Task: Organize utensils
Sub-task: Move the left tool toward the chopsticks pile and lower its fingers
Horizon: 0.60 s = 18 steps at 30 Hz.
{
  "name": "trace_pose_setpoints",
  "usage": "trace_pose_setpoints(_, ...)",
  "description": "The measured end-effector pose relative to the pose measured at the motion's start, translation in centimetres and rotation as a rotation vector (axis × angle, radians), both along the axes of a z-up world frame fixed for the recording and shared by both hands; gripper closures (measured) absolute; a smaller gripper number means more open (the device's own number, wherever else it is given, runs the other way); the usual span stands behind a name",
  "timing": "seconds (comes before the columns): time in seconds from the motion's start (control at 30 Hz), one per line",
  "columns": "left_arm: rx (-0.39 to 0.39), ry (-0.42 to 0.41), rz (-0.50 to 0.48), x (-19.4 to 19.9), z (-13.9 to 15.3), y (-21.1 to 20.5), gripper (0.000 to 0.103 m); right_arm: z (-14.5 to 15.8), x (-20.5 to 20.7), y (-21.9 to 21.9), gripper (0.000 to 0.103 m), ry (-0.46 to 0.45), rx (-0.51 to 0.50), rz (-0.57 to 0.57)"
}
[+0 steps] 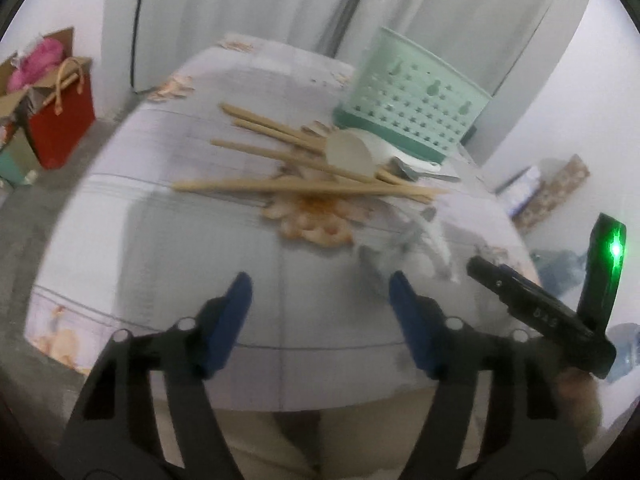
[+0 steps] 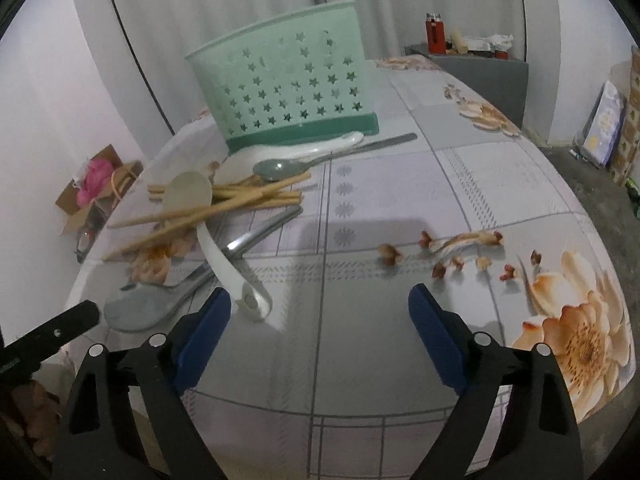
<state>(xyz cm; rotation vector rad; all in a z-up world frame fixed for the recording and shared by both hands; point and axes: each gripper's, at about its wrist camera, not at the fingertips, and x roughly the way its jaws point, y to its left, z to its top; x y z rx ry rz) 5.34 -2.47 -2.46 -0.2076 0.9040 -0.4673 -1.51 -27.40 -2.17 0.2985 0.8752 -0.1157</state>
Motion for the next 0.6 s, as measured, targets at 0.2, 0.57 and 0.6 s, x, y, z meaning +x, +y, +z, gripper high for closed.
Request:
trace_pose_setpoints(0.2, -0.009, -0.036, 0.081, 1.5, 0.8, 0.9, 0.045, 0.3, 0.0, 0.0, 0.021, -0.025, 0.009, 0.037)
trace_pose_setpoints(0.57, 0.166, -0.099, 0.143, 4.4, 0.9, 3.0, 0.063, 1.0, 1.2, 0.9, 0.027, -0.060, 0.001, 0.100)
trace_pose_setpoints(0.6, 0.120, -0.068, 0.147, 4.8, 0.8, 3.4, 0.064, 1.0, 1.3, 1.0, 0.027, -0.062, 0.001, 0.105)
